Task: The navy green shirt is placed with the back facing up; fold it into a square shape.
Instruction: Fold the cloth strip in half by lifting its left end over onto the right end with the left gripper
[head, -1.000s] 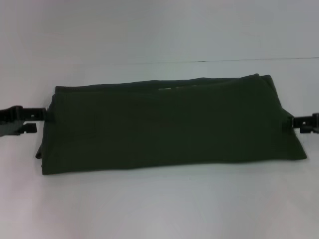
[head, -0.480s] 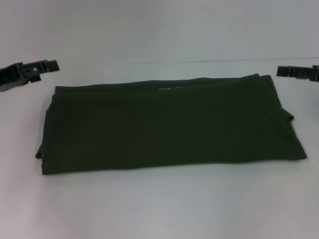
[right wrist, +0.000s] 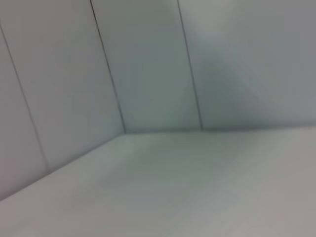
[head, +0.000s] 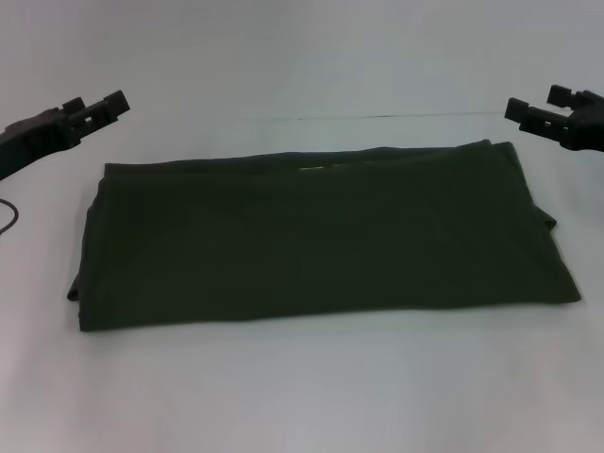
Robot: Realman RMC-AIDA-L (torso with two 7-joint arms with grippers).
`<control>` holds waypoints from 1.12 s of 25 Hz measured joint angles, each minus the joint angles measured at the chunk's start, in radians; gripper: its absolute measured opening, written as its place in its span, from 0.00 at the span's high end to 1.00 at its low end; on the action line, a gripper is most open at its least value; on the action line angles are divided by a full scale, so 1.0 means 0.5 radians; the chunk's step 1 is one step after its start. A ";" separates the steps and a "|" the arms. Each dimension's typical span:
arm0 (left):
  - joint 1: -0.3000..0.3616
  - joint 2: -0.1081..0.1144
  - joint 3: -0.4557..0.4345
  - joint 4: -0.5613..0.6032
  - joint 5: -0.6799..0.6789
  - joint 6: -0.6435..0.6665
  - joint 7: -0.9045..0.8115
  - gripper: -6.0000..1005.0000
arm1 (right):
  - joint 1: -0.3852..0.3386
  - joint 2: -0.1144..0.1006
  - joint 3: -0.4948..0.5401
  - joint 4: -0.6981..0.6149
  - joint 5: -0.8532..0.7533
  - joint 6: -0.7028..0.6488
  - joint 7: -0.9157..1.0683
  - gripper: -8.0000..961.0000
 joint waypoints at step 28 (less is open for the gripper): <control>0.057 0.158 -0.084 0.436 0.802 0.526 -1.501 0.13 | -0.049 0.059 0.182 0.266 0.463 -0.061 -0.798 0.04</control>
